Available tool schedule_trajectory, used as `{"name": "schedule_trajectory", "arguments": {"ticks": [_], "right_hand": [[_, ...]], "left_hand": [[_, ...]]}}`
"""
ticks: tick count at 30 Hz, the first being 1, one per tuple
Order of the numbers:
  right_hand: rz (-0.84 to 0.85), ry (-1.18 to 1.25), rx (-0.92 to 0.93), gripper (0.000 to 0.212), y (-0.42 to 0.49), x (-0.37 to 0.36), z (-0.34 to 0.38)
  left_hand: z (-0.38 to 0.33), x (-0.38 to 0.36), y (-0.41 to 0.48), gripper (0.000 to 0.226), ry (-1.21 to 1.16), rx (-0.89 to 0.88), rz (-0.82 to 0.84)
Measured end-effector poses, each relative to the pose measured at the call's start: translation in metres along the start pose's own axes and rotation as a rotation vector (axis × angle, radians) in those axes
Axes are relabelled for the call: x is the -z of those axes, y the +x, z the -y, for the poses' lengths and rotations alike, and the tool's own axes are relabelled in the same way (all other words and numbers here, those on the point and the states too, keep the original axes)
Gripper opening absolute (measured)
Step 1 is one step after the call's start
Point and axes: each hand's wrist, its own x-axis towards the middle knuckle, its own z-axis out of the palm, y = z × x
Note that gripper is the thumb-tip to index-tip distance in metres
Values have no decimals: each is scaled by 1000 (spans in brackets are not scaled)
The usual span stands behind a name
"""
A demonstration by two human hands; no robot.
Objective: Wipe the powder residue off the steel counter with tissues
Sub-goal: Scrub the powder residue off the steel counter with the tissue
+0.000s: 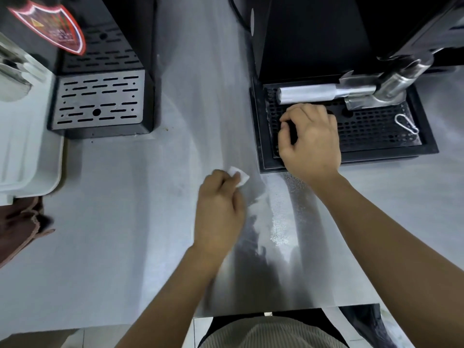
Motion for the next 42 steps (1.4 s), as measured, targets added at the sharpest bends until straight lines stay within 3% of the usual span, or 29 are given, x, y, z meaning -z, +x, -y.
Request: {"name": "schedule_trajectory", "arguments": {"ticks": [3,5,8,11,16,21,24,26,29,32,36,38,42], "right_hand": [[24,11,22,17,0,1,0],[62,65,50,16,0,3,-2],[104,257,47,13,-2,17,-14],[116,304,76,12,-9,40,-37],[270,255,243,31,-18,51,-67],[287,171,378,29,-20,44,-73],[280,150,425,28,-21,43,-76],[283,154,431,28,-22,43,-77],[295,161,429,29,-21,44,-77],[302,229,403,29,-21,46,-75],[245,396,347,15,-22,47,-78],[232,485,307,12,-22,45,-81],[240,568,250,28,-21,43,-82]], "left_hand": [[-31,-16,-22,37,-55,-83,99],[-38,-17,-25,33,-184,-33,143],[-28,-1,-12,30,-261,185,-62],[-12,12,-3,32,-50,263,-233],[-41,-26,-29,31,11,191,-185],[-82,-46,-45,33,-122,177,-96],[-68,-23,-38,31,-90,345,-303],[-47,-9,-38,30,34,437,-411],[-34,-13,-46,32,154,486,-390],[-63,-40,-59,31,129,423,-347],[-101,-56,-69,31,-18,253,-201],[-95,-43,-64,29,-105,316,-214],[-56,-14,-62,29,55,536,-413]]}}
